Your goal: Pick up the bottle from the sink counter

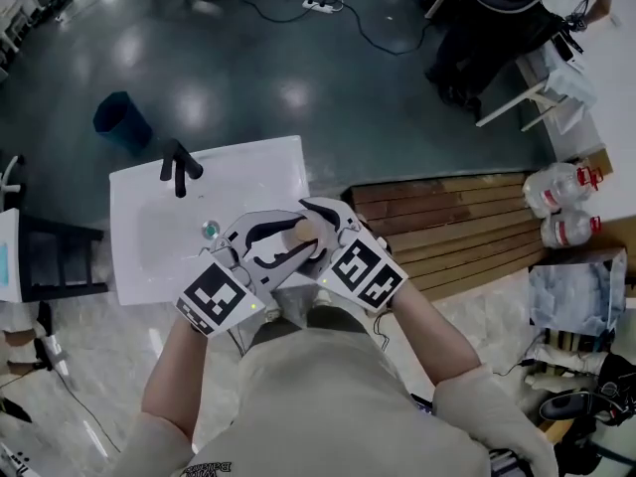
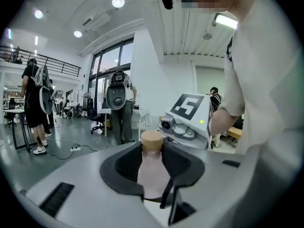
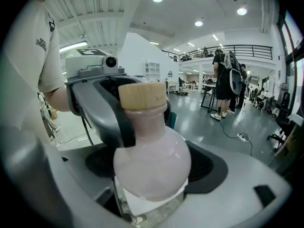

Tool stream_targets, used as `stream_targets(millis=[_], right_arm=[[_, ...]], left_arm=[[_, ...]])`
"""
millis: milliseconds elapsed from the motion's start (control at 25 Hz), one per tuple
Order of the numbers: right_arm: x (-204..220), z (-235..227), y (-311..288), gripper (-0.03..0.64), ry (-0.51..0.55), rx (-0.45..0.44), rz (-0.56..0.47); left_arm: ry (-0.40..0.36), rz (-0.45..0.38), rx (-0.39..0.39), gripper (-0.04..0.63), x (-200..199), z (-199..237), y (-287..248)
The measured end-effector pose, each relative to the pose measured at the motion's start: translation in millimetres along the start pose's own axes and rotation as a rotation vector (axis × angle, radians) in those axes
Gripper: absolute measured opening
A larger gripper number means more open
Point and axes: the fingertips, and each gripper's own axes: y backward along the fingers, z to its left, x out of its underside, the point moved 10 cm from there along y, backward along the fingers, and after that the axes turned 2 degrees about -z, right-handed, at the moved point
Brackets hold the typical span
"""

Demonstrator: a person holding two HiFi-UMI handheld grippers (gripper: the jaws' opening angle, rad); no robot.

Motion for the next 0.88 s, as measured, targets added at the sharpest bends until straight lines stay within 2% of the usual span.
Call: stream_targets(millis=[160,320,680,880], right_arm=[[-12,22,14,0.370,0.010,-0.014,0.003],[-11,44,23,0.370,-0.011,-0.049,0.006],[15,76,18,0.370,-0.070,-0.115,0.049],[15,78,14,0.369,-0.056,-0.118,0.060]], left_arm=[[-0.002,-0.009,-0.009,0.124,-13,-21,15],[0.032,-0.009,-0.013,0.124,-15,-43,26],[0.091,0.028,-0.003,0.124,10,-72,32],[0.103,0.035,-0.014,0.124,13,-72,36]])
